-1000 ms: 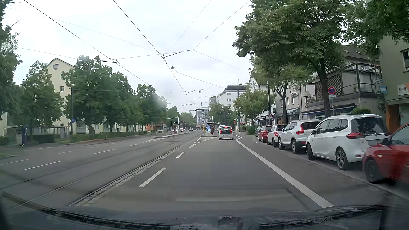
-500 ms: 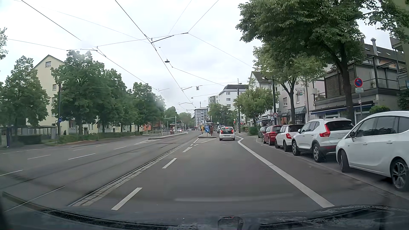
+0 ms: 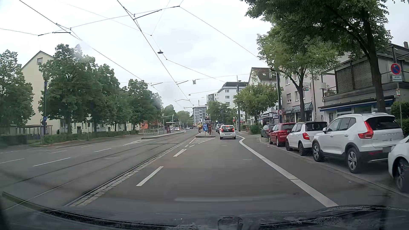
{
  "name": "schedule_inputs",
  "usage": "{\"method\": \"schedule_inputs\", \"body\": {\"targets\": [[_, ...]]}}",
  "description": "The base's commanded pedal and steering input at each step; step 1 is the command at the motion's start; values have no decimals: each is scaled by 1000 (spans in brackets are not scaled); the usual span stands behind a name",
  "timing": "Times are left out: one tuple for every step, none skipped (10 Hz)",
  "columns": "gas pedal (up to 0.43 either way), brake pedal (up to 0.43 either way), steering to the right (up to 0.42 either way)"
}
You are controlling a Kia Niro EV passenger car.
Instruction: Follow the waypoints while adhering to traffic rules and regulations
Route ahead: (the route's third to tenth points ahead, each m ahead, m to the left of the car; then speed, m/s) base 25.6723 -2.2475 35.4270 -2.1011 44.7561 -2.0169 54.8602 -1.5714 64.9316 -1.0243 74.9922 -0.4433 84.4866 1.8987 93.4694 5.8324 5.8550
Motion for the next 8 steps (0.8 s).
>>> {"method": "schedule_inputs", "body": {"targets": [[28,0,7],[28,0,7],[28,0,7],[20,0,7],[20,0,7],[20,0,7],[20,0,7],[20,0,7]]}}
